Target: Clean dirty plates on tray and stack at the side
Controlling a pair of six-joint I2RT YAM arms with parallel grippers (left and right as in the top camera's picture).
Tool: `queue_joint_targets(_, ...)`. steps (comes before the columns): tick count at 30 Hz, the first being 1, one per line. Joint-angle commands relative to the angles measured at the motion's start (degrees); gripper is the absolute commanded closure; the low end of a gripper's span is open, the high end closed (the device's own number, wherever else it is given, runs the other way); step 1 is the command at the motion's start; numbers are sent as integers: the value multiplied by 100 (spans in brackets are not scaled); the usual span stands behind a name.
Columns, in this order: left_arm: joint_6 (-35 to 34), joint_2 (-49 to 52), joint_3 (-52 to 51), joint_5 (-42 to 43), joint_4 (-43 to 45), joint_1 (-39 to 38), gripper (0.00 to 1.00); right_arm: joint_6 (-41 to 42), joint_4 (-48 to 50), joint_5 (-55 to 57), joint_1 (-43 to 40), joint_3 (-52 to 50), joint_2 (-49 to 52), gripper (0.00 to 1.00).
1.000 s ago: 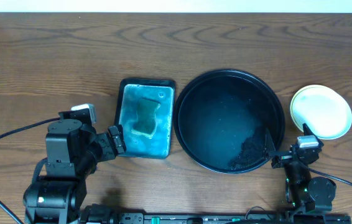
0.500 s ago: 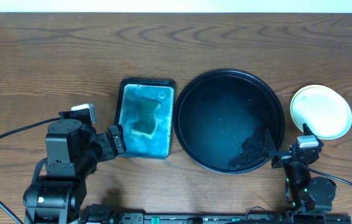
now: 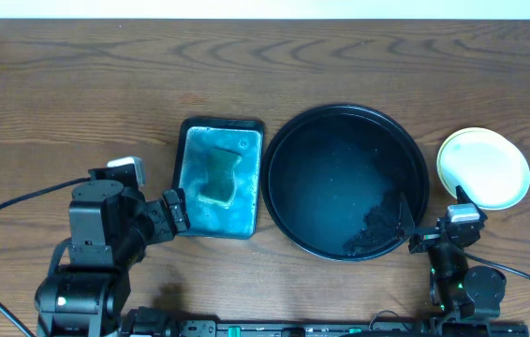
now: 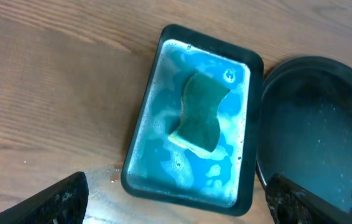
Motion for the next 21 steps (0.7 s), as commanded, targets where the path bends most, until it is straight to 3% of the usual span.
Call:
queue_joint_targets(1,125,-260,-63,-116,-149,-11,9,57,-24,-50,52,-7,-42,1)
queue_joint_targets(6,332,-988,-776,-116,402,-7,9,59,-22,-50,52,-7,-42,1)
queue_joint_targets(21,791,-3689,-3906,31,3797,-7,9,59,-24,-50,52,-7,-42,1)
